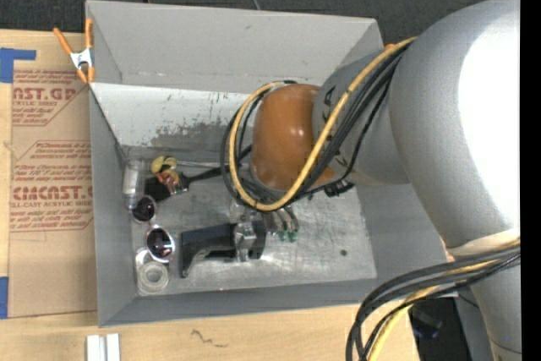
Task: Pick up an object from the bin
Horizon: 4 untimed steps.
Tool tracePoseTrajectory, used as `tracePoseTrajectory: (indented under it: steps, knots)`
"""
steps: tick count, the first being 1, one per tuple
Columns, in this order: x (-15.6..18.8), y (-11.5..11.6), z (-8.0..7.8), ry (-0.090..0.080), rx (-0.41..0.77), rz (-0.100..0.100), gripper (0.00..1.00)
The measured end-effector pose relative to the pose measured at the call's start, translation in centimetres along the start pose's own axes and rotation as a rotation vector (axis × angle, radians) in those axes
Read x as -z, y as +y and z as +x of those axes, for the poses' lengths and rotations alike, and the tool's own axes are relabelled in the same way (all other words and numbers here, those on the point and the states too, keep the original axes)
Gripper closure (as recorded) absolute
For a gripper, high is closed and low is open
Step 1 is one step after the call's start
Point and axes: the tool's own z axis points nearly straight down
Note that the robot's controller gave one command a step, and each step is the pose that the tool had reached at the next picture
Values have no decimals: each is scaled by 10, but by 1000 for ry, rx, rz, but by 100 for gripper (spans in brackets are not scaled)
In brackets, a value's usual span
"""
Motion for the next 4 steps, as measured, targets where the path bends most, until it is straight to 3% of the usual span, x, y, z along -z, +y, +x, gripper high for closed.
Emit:
tracePoseTrajectory:
  steps: [1,4]
  knots:
    - [1,-2,2,-7,0,-9,100]
    - [1,-2,2,-7,0,-9,100]
